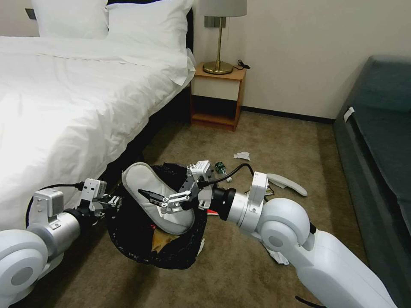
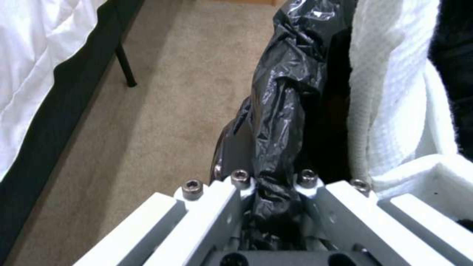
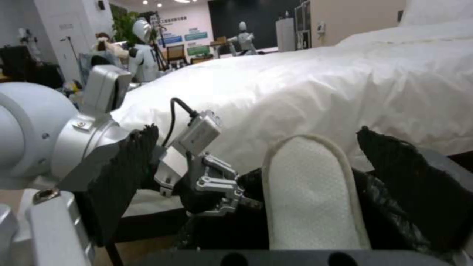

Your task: Pick up the trash bin, then pick up the garbage on the floor and place it into the trash bin.

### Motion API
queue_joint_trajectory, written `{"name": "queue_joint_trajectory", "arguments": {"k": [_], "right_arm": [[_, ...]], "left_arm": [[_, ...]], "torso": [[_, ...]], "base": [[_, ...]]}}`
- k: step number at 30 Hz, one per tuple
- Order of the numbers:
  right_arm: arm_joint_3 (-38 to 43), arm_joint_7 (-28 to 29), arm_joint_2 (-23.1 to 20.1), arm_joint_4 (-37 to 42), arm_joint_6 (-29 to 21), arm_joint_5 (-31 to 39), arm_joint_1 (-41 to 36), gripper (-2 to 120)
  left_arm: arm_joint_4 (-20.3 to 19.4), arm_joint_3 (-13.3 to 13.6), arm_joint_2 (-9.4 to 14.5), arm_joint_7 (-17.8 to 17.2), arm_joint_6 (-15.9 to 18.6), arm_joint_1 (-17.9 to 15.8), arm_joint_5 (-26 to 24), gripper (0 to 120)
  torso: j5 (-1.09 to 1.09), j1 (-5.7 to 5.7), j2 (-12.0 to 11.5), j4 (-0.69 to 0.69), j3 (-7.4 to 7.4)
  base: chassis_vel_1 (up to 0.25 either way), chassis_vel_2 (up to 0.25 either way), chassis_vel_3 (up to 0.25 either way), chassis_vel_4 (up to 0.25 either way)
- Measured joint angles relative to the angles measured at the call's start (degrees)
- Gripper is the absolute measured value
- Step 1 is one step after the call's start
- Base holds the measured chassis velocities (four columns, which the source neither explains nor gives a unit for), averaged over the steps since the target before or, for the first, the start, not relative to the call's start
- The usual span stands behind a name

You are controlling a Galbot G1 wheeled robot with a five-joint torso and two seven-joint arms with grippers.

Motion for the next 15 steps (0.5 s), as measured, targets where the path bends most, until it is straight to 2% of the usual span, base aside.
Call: {"name": "queue_joint_trajectory", "arguments": {"k": [8, 15], "right_arm": [[6.2, 1.4, 0.0, 0.3, -0.7, 2.1, 0.0, 100], [18.1, 2.9, -2.4, -1.4, -1.7, 3.8, -2.1, 100]], "left_arm": [[0.2, -0.5, 0.0, 0.0, 0.0, 0.1, -0.4, 2], [0.0, -0.9, -1.0, -0.1, 0.0, 0.1, -0.5, 2]], "torso": [[0.00, 0.00, 0.0, 0.00, 0.00], [0.01, 0.00, 0.0, 0.00, 0.00]], "base": [[0.000, 0.000, 0.000, 0.000], [0.000, 0.000, 0.000, 0.000]]}}
